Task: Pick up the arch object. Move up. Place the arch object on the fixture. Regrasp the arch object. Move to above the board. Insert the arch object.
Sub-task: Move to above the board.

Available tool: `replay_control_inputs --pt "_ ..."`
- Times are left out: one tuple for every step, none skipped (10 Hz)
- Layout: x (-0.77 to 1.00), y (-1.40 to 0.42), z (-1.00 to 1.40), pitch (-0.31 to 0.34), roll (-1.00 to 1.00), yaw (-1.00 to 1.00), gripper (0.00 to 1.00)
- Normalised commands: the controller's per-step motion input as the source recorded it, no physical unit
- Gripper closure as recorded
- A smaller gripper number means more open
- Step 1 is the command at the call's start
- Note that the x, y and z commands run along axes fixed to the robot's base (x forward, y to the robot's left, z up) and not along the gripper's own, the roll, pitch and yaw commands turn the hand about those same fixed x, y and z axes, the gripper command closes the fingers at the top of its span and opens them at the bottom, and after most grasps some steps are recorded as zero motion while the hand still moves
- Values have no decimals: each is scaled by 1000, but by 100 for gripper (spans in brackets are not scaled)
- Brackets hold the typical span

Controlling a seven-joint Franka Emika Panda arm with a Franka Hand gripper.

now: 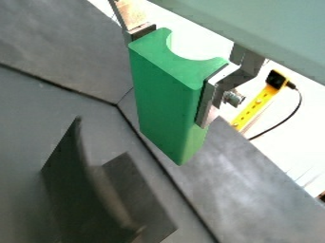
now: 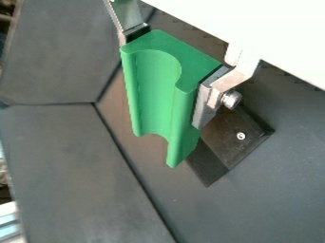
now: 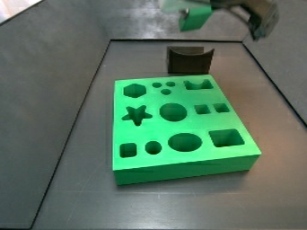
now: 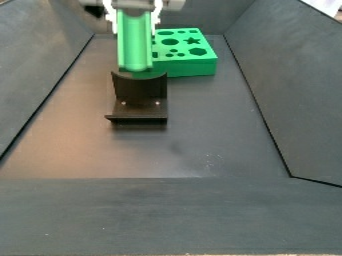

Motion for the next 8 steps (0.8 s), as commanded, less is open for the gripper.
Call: replay_control_inputs --pt "-58 -91 1000 -71 28 -188 100" --pt "-59 -83 1000 -19 30 -190 100" --pt "-58 -78 1000 29 33 -176 100" --pt "-59 -76 1000 73 37 -151 100" --pt "-56 -72 1000 122 33 -105 100" --pt "-53 -65 1000 146 18 -69 100" --pt "-42 -50 885 161 -1 -28 100" --pt "-29 -37 703 175 -15 6 100"
